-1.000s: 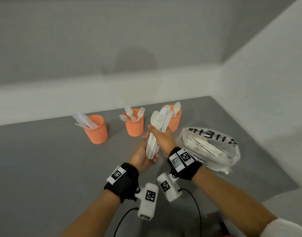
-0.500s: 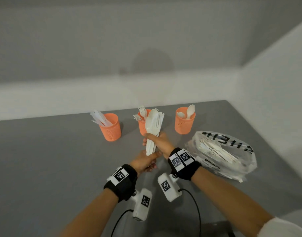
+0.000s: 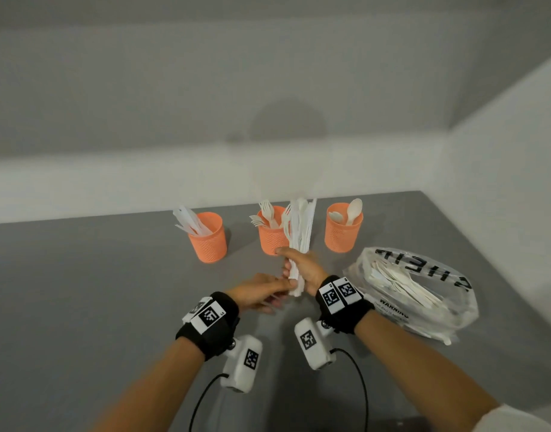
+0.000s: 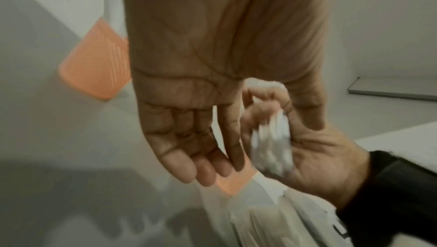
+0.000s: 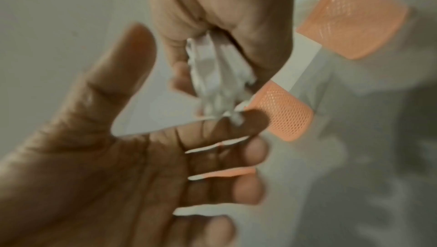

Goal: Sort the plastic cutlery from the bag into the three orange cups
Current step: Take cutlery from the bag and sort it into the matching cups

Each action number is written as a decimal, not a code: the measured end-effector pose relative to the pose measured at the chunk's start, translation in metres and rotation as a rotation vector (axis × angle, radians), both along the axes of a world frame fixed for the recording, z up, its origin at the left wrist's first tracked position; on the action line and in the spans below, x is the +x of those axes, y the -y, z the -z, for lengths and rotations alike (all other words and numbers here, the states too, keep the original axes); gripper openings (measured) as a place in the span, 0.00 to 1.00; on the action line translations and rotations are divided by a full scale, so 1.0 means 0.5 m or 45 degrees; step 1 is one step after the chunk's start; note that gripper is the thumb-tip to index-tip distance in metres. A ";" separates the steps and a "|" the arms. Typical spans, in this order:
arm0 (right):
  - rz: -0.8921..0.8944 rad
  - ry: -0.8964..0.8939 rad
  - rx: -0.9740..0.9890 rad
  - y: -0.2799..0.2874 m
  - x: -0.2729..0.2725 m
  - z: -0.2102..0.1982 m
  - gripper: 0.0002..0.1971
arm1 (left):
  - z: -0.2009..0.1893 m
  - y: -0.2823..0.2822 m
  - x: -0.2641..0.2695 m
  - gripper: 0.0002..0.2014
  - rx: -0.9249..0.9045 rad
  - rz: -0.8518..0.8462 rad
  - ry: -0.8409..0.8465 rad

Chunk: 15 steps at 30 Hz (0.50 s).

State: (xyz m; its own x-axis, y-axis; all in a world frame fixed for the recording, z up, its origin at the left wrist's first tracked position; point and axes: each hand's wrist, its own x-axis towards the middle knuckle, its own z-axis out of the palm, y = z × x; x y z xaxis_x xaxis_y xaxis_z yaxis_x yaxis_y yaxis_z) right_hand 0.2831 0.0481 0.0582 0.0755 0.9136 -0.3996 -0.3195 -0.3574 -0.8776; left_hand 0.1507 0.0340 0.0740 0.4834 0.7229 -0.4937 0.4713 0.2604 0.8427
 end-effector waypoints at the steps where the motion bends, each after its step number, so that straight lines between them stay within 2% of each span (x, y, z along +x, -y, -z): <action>1: 0.054 0.103 0.011 -0.004 0.005 0.005 0.06 | -0.006 -0.008 -0.004 0.14 0.084 -0.051 -0.067; 3: 0.105 0.399 0.028 -0.004 0.009 0.011 0.07 | -0.013 -0.026 -0.006 0.16 0.261 -0.224 -0.097; 5: 0.142 0.627 0.038 0.002 0.005 0.010 0.07 | -0.020 -0.046 -0.001 0.15 0.338 -0.414 -0.014; 7: 0.109 0.848 0.108 0.009 -0.004 0.005 0.03 | -0.024 -0.059 0.008 0.24 0.294 -0.477 0.032; 9: 0.005 1.137 0.191 0.015 -0.018 0.003 0.11 | -0.016 -0.061 0.026 0.34 0.149 -0.489 0.135; 10: -0.039 1.252 0.220 0.016 -0.027 0.003 0.14 | -0.010 -0.059 0.037 0.32 0.058 -0.523 0.254; 12: -0.108 1.380 0.262 0.022 -0.046 0.007 0.18 | -0.009 -0.051 0.058 0.20 -0.071 -0.638 0.528; 15: -0.169 1.332 0.310 0.028 -0.052 0.009 0.21 | -0.012 -0.054 0.072 0.10 -0.057 -0.715 0.649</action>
